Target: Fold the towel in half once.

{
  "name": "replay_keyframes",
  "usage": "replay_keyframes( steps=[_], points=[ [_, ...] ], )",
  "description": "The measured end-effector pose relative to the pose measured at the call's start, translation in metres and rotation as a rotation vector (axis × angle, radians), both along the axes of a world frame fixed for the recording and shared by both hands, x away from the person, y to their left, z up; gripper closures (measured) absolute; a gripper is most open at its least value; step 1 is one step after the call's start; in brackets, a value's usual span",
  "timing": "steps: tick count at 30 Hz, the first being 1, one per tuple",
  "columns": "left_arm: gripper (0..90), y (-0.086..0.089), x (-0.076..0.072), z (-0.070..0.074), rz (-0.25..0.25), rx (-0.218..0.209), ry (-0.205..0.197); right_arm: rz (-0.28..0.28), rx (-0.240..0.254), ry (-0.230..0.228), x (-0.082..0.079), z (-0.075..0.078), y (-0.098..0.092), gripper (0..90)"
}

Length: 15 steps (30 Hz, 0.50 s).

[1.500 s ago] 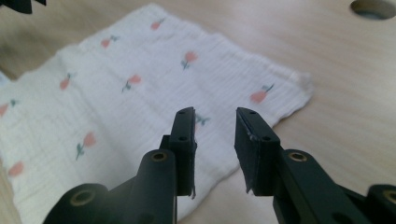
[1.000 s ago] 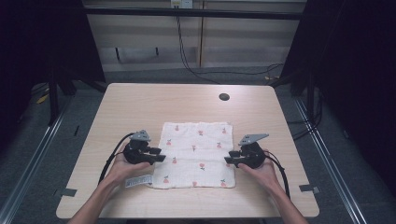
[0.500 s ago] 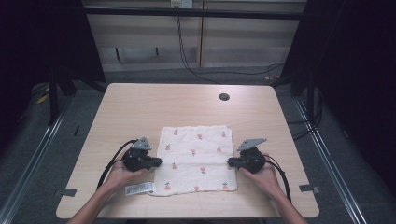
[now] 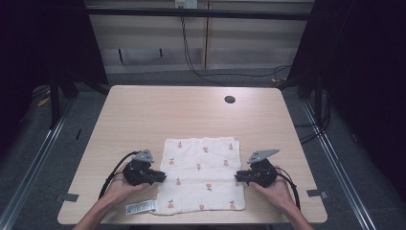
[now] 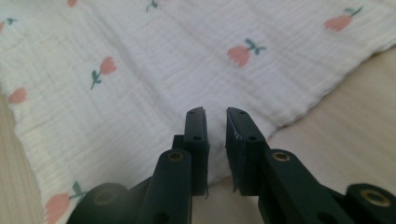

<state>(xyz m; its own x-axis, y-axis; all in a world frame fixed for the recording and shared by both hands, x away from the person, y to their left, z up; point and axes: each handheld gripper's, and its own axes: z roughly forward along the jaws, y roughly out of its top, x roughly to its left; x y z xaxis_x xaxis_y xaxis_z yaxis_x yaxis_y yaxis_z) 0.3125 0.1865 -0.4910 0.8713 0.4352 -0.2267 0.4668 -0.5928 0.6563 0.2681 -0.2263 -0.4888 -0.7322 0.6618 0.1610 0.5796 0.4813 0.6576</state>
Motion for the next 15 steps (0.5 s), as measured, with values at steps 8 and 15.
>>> replay_keyframes(
  steps=[8,15],
  points=[
    [60.9,0.01,0.028,0.008,0.1,-0.062,-0.002,-0.089,0.037,-0.073,0.033,0.019,-0.019,69.8],
    [54.1,0.008,0.047,0.013,0.133,-0.073,-0.025,-0.151,0.04,-0.087,0.077,0.012,-0.022,66.1]
  ],
)
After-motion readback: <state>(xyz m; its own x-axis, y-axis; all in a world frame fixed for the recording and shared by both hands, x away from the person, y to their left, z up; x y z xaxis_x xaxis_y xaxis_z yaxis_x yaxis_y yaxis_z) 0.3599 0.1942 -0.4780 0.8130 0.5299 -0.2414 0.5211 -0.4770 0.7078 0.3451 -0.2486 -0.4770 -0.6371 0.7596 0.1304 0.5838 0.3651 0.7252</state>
